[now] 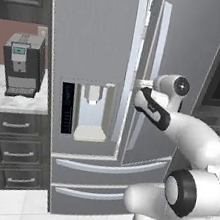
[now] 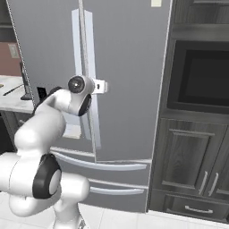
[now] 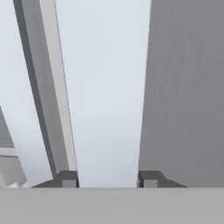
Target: Retrieve the sausage and cheese from the fridge and place them on the cutting board on the counter.
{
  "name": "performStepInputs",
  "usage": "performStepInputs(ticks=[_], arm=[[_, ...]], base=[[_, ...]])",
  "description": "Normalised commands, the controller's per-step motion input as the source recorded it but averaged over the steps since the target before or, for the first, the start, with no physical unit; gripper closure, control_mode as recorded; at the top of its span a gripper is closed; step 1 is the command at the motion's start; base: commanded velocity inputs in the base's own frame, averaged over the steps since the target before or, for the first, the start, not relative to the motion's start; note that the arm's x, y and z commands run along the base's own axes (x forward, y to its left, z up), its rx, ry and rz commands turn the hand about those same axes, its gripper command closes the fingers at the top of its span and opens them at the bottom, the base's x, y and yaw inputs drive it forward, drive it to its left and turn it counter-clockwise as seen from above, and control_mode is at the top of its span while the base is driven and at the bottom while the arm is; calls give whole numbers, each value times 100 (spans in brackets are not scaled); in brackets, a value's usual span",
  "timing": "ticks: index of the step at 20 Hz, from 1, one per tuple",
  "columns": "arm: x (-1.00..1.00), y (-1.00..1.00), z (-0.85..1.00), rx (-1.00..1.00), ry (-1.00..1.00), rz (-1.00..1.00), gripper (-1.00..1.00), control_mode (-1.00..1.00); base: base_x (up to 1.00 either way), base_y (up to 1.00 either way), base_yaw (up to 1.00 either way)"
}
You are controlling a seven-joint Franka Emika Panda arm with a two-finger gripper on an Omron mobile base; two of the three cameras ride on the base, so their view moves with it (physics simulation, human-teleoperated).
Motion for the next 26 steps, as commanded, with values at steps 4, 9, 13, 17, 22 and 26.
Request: performStepInputs(ticks=[4,9,13,17,22,26], arm=[[-100,-83,0,0,0,0,100,-100],[-100,-100,0,0,0,0,100,-100],[-91,-100,0,0,0,0,100,-100],[-71,-92,0,0,2,4,100,-100],[-17,-48,-12,0,3,17,100,-100],[29,1,-28,0,19,36,-100,-100]], base=[[0,0,0],[0,0,0],[0,0,0],[0,0,0],[0,0,0],[0,0,0]])
